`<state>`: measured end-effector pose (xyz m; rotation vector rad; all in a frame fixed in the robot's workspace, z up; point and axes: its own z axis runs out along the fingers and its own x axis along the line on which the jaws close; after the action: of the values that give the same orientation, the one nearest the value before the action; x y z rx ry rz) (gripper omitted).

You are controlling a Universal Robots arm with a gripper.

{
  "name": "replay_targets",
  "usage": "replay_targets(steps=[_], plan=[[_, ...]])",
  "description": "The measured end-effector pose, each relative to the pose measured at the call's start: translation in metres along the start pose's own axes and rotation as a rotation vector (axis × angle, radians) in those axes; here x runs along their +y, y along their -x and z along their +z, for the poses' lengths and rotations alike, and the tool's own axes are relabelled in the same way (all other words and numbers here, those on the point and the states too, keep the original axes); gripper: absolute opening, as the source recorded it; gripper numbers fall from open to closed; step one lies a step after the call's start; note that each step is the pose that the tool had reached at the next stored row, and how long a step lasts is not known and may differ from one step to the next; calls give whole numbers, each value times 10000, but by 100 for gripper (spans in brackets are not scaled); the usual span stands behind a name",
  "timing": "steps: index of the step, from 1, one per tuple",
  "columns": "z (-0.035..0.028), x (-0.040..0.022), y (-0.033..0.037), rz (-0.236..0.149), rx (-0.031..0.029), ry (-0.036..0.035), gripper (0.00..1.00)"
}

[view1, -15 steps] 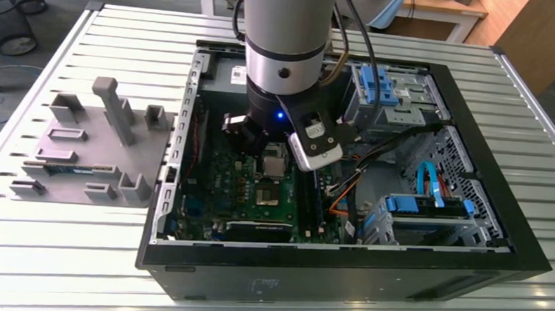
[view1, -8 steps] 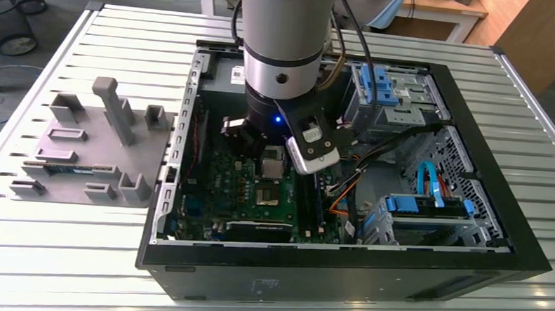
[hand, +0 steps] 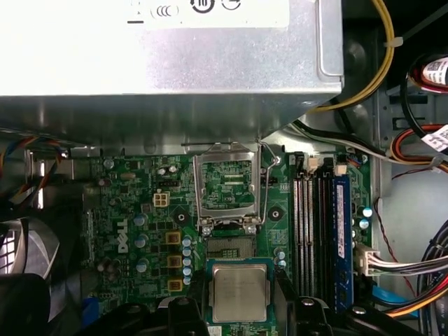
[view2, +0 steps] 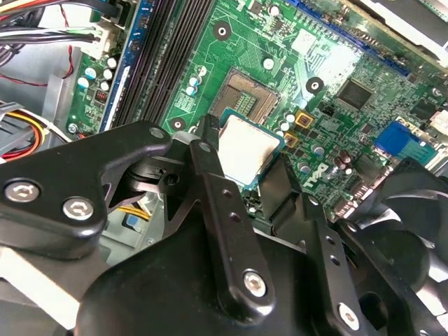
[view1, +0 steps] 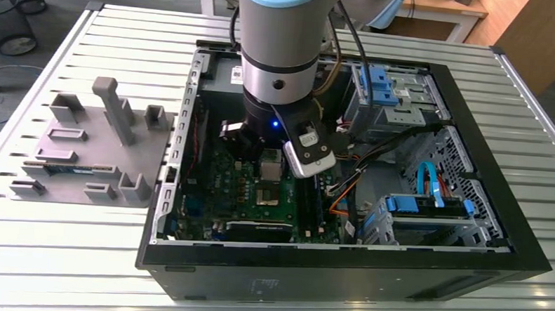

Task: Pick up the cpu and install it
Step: 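Place the cpu into insertion slot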

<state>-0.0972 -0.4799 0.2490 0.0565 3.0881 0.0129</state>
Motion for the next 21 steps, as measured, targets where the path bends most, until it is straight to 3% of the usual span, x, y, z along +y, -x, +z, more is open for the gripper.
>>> replay_targets(steps=[4, 13, 21], plan=[[31, 0, -2, 0, 0, 0, 47], [36, 0, -2, 0, -1, 3, 47], [105, -2, -33, 1, 0, 0, 47]])
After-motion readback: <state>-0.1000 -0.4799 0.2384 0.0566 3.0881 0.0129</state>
